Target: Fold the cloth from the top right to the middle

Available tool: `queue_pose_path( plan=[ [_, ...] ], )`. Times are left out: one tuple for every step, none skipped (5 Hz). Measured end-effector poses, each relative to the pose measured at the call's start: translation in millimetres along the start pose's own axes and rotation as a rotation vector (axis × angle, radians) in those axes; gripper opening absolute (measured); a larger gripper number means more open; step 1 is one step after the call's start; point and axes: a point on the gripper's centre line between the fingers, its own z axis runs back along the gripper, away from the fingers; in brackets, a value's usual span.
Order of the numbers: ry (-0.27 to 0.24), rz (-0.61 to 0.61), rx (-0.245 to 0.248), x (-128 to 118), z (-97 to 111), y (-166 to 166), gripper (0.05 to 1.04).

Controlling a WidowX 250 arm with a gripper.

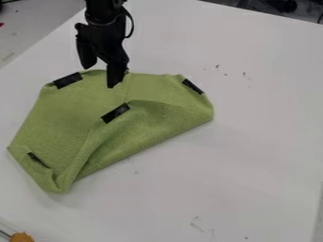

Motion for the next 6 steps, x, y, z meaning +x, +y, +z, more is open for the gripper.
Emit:
queue_pose_path(
  plan=[
    [0.029,-0.01,-0.017,-3,-11,-4,1.001],
    [0.036,-0.033,-0.006,-2,-20,29,1.001],
    [0.038,-0.027,0.004,-7,-33,65,1.0],
    [0.024,-0.024,-0.001,-9,-45,90,1.001],
    [0.023,0.001,-0.031,-19,-55,97,1.001],
    [0.02,-0.004,-0.09,-17,-66,89,1.001]
  ],
)
